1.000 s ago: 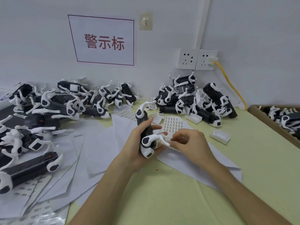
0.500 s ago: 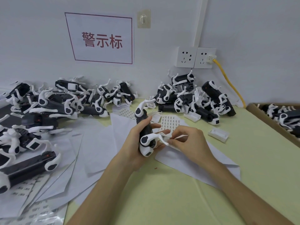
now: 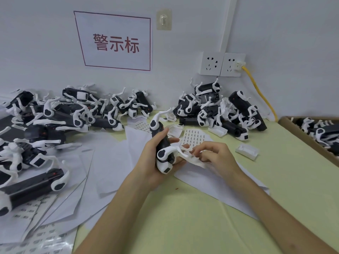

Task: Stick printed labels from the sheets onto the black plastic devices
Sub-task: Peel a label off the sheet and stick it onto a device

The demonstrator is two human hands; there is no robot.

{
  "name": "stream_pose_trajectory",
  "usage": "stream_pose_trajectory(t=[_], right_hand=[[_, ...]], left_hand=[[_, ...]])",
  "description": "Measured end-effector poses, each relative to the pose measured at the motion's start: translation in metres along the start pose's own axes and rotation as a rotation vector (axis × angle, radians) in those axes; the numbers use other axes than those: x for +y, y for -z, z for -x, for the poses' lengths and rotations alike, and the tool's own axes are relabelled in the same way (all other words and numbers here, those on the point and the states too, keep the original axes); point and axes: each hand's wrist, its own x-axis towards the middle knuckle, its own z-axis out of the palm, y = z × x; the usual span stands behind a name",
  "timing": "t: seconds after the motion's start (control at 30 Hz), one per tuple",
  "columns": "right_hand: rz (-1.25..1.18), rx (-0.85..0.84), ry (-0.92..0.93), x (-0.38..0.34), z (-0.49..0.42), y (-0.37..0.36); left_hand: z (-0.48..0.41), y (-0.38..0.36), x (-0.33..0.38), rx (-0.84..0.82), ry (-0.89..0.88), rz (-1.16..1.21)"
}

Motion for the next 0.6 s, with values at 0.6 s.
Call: stream_pose_trajectory(t=[0.6], right_hand=[[-0.381,-0.327,-0.059,-0.002,0.001,0.003]], left_hand=[[0.002,0.011,0.009,-0.210,-0.166,0.378]])
